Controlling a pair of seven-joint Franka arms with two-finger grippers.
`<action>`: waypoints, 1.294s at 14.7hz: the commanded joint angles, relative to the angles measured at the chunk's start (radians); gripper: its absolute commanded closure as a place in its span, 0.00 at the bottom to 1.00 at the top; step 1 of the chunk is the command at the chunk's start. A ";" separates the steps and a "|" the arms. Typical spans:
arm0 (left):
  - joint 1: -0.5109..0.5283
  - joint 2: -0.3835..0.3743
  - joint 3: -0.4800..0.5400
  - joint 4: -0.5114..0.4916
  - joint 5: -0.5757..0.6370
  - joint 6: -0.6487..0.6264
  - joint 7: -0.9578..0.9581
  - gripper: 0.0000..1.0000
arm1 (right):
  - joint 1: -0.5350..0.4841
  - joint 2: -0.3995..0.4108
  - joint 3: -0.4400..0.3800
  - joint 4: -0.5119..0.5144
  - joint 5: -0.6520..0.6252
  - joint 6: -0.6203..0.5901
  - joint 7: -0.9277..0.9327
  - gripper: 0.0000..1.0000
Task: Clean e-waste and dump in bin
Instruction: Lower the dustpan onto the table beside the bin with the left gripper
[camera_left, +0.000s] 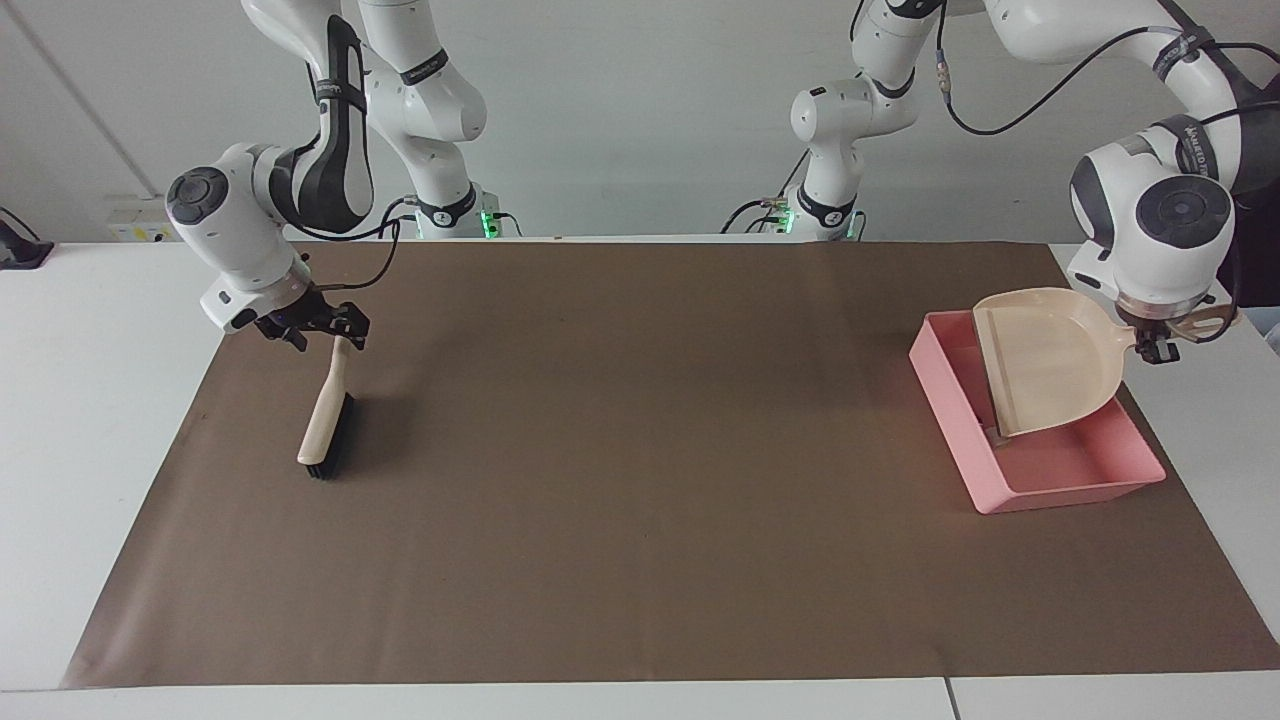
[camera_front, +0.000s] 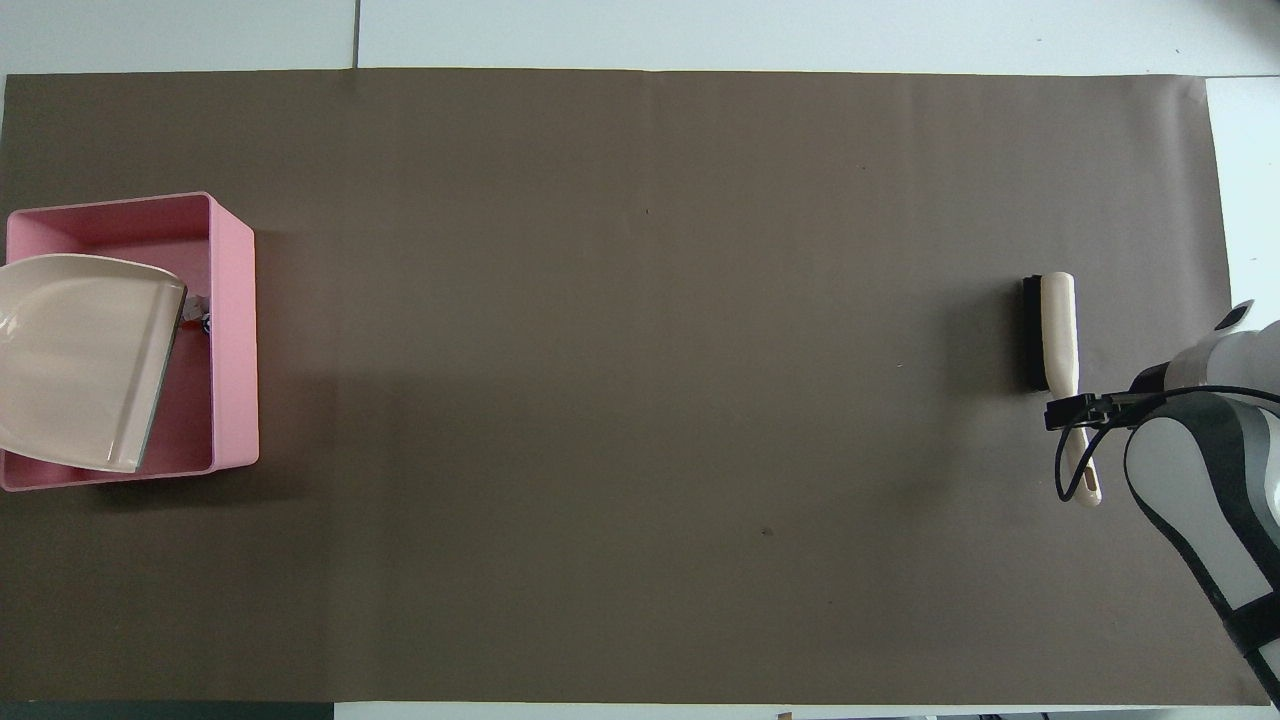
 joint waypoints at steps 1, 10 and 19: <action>-0.017 -0.086 -0.004 0.017 0.002 -0.058 -0.005 1.00 | 0.065 -0.015 0.010 0.096 -0.010 -0.054 0.092 0.01; -0.123 -0.214 -0.005 -0.223 -0.311 0.089 -0.061 1.00 | 0.191 0.014 0.009 0.501 -0.029 -0.377 0.266 0.01; -0.428 -0.111 -0.007 -0.369 -0.366 0.244 -0.337 1.00 | 0.272 0.092 -0.135 0.799 -0.061 -0.691 0.273 0.01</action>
